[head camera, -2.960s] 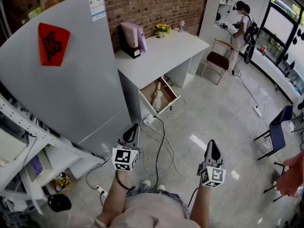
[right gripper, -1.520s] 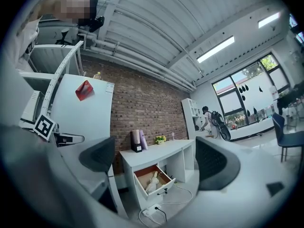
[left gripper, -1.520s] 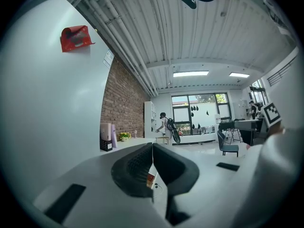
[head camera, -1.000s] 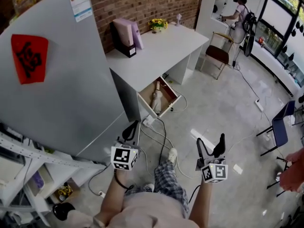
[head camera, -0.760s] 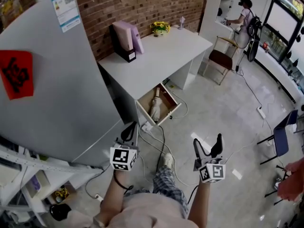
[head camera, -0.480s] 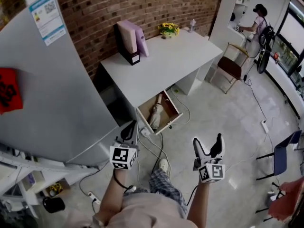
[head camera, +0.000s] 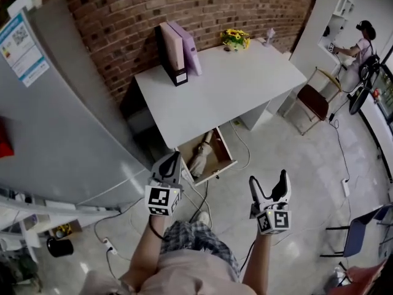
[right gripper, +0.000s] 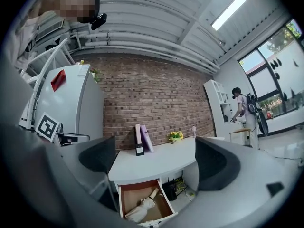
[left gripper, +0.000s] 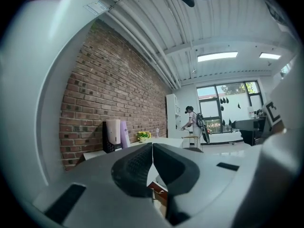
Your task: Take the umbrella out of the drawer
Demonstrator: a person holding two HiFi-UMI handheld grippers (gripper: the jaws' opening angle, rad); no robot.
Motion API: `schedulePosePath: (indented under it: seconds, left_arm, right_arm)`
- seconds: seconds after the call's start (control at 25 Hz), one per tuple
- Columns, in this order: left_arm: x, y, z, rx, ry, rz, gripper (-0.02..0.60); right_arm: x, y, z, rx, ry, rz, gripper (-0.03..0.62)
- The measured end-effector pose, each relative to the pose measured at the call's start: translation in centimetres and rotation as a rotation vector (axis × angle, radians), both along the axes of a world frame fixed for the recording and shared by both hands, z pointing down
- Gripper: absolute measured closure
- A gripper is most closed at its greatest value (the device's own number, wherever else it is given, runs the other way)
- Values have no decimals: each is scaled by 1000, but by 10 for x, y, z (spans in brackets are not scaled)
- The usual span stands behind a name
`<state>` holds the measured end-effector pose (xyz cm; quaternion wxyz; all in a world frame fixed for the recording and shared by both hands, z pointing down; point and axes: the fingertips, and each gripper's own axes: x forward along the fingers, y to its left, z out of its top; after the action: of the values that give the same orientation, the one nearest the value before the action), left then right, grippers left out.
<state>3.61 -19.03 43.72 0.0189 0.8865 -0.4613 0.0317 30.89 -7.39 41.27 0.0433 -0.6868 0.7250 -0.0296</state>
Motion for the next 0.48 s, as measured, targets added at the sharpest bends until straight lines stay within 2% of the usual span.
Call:
schedulePosePath:
  seconds: [0.2, 0.48]
  left_arm:
    - [9, -26, 11, -13, -6, -44, 555]
    - [24, -52, 31, -75, -5, -40, 555]
  right_arm:
    - [0, -38, 11, -19, -4, -52, 79]
    - [-5, -78, 40, -77, -27, -87, 79]
